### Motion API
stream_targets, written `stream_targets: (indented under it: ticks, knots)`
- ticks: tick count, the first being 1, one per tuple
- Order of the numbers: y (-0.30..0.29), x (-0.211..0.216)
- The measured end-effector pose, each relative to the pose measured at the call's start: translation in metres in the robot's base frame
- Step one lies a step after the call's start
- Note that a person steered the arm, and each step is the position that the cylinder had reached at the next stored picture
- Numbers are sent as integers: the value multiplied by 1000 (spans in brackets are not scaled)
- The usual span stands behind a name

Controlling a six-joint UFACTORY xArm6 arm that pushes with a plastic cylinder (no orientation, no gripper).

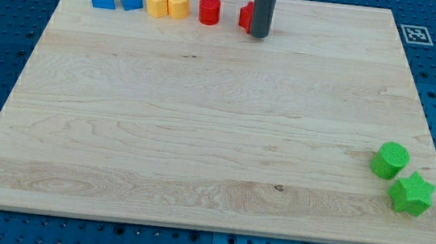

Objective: Push the green star to the green circle

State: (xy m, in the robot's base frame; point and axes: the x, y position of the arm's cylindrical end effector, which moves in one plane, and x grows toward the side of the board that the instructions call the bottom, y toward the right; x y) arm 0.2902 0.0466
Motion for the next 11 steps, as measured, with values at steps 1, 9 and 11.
stream_targets:
  ticks: [1, 9, 11]
  knots:
    - [-6, 0]
    - [216, 328]
    - [207, 308]
